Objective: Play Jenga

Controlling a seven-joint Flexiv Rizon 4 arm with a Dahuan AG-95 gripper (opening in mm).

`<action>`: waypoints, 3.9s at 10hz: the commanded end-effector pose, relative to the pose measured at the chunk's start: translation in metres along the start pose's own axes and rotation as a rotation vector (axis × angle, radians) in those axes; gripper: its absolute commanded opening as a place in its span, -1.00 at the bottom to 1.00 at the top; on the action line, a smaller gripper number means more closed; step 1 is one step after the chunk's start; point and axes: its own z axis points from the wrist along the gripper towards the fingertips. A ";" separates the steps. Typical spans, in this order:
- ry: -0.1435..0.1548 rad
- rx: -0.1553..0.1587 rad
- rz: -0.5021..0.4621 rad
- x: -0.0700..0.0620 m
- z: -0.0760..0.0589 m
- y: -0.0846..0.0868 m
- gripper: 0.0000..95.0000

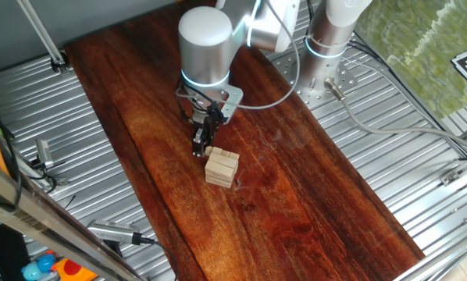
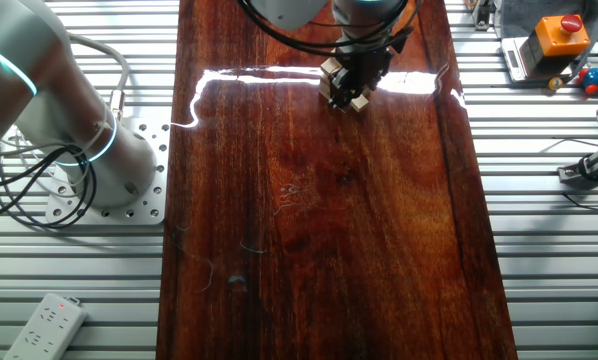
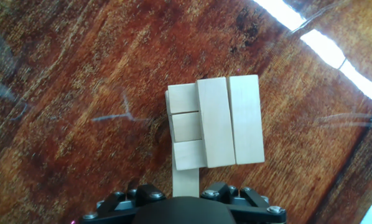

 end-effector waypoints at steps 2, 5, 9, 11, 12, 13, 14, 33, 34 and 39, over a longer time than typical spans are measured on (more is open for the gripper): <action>0.003 0.003 -0.003 -0.001 0.004 -0.003 0.20; 0.004 0.004 -0.004 0.000 0.006 -0.003 0.20; 0.003 0.007 -0.006 0.002 0.010 -0.003 0.20; 0.003 0.006 -0.009 0.003 0.011 -0.002 0.20; 0.003 0.006 -0.011 0.003 0.012 -0.002 0.20; 0.002 0.006 -0.012 0.003 0.013 -0.002 0.20; 0.001 0.007 -0.012 0.003 0.013 -0.002 0.20; 0.009 0.004 -0.018 0.000 0.020 0.004 0.20; 0.009 0.004 -0.019 0.000 0.021 0.004 -0.20; 0.008 0.006 -0.014 -0.001 0.022 0.004 -0.20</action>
